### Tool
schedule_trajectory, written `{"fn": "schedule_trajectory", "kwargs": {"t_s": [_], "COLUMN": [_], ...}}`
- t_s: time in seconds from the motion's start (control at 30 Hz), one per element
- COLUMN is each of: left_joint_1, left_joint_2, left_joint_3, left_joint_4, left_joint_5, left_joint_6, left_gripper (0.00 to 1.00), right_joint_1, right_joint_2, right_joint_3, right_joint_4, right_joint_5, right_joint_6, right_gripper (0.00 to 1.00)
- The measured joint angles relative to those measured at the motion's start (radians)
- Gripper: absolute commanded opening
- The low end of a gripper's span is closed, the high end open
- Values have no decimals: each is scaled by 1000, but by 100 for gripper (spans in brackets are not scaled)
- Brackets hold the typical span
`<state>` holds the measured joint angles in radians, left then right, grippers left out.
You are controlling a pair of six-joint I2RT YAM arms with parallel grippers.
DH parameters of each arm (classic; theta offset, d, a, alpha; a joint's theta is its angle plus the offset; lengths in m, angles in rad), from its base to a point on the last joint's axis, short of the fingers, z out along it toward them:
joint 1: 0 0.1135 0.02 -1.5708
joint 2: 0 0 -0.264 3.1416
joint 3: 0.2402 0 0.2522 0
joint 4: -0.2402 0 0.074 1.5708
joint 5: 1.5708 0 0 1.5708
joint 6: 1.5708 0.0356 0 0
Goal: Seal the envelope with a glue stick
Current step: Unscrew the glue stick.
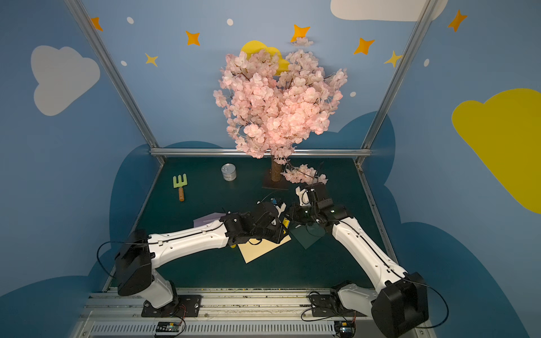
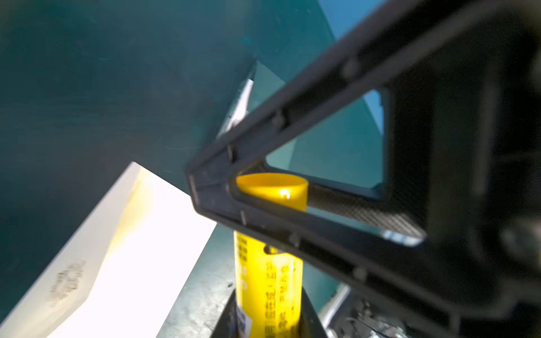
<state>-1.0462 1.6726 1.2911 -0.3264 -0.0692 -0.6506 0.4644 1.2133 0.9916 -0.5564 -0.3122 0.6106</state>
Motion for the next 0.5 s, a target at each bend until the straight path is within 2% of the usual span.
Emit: {"fn": "schedule_trajectory", "kwargs": {"t_s": [0.07,0.17,0.2,0.3,0.37,0.5], "left_joint_1": [-5,-6,-4,21,50,100], "left_joint_2": [10,8,6,-30,-69,-136], "left_joint_3": [15,16,14,-32,-88,-174], "left_joint_4": [-10,-9,-5,35,82,186], "left_joint_5": [-26,-33,-26,34,99,251], "left_joint_6": [1,8,12,18,17,9], "left_gripper": [3,3,3,3,3,3], "right_joint_1": [13,13,6,-31,-53,-95], "right_joint_2": [2,2,0,-12,-35,-115], "right_joint_3": [6,12,13,8,2,-26], "right_joint_4": [0,3,4,-2,-1,32], "right_joint_5": [38,34,17,-47,-106,-251], "right_joint_6": [5,3,1,-26,-37,-43], "right_gripper": [8,23,36,56,64,71]}}
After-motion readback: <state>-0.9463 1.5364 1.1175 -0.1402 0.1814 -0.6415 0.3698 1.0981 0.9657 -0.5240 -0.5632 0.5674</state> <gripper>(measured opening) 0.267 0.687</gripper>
